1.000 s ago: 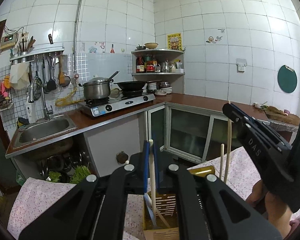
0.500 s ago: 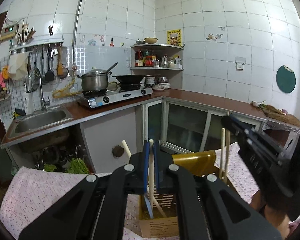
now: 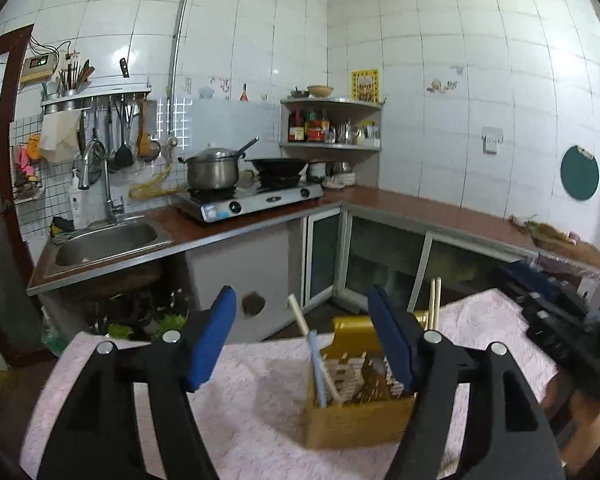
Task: Organize utensils
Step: 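Open both tools to release the chopsticks into the caddy, then withdraw both tools and move them toward the green-handled fork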
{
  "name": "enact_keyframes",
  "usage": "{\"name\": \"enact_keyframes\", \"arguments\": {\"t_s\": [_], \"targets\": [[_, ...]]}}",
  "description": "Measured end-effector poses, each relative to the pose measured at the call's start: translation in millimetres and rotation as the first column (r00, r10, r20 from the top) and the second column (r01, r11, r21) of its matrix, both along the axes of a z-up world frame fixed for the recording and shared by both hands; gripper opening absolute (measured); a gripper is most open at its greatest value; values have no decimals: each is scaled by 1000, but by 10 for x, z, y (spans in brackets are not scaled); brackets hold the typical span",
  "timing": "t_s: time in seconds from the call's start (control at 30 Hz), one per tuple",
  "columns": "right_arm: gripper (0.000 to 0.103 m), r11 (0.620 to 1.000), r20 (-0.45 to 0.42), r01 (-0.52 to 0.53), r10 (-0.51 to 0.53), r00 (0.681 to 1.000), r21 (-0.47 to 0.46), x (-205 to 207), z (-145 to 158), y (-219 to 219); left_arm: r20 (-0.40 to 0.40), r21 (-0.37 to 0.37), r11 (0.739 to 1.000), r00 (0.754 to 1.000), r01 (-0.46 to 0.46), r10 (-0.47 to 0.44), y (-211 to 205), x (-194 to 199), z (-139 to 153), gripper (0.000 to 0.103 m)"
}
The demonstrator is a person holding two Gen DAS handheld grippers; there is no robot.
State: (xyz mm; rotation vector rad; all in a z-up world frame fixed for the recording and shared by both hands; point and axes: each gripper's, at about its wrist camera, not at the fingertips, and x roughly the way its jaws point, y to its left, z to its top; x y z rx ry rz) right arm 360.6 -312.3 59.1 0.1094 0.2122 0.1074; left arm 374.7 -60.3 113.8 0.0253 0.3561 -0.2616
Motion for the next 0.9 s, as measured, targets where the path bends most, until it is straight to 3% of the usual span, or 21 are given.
{"name": "enact_keyframes", "arguments": {"t_s": [0.2,0.5,0.73,0.9], "targets": [[65,996,-144,45,-55,988,-72,-434,-60,-304,-103,20,1000,995,-1,3,153,-271,-196,82],[67,991,-357,90,-120,926,-99,-981,-611,-709,-265,-2,1000,964,17,-17,196,-539,-831,87],[67,992,-493,46,-100,864,-121,-1061,-1087,-507,-349,19,999,937,26,-18,36,-602,-1271,87],[60,995,-561,-4,-55,826,-104,-1037,-1334,-278,-381,44,997,924,56,-35,-101,-629,-1484,87]]}}
